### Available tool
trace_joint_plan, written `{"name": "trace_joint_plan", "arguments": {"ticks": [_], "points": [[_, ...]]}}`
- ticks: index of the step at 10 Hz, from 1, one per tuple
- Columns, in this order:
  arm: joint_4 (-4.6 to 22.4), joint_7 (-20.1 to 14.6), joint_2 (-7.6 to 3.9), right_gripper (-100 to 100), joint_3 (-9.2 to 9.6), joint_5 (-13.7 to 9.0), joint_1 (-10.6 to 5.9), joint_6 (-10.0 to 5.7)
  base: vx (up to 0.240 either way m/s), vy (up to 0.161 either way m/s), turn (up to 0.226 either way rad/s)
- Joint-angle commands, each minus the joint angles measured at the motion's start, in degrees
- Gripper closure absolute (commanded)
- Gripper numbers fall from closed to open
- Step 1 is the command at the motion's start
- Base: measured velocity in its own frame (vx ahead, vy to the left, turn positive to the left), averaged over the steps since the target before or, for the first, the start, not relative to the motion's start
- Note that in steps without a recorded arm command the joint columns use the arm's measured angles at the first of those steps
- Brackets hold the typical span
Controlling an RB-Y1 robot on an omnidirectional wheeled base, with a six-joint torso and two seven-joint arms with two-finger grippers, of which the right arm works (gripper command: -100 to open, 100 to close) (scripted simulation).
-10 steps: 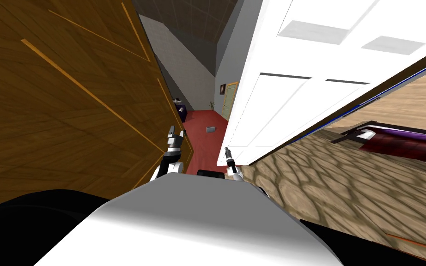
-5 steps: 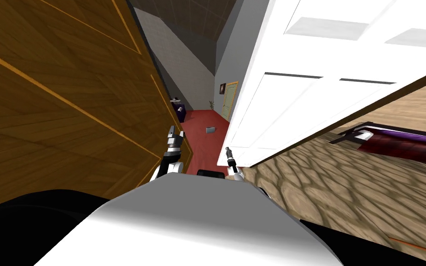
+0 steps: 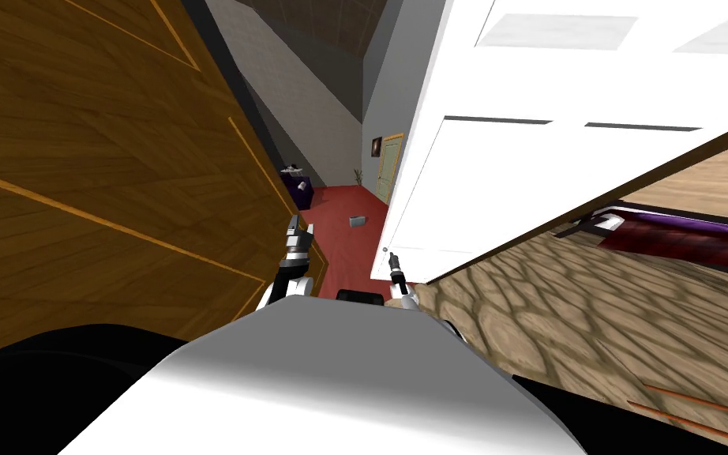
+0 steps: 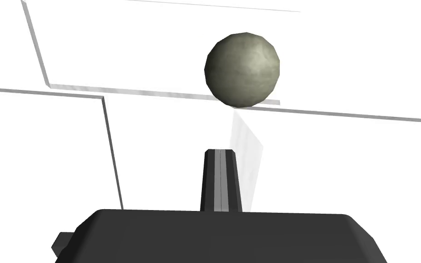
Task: Push the door open
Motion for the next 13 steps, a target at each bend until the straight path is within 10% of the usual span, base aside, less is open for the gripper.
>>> {"name": "trace_joint_plan", "arguments": {"ticks": [1, 6, 13], "points": [[0.0, -0.3, 0.24, -100, 0.07, -0.1, -0.02, 0.17, -0.219, 0.029, -0.017], [-0.3, -1.0, 1.48, -100, 0.18, -0.4, -0.16, 0.82, -0.222, 0.052, -0.036], [0.0, -0.4, 0.9, -100, -0.62, -0.7, 0.45, -0.68, 0.186, 0.014, 0.026]]}}
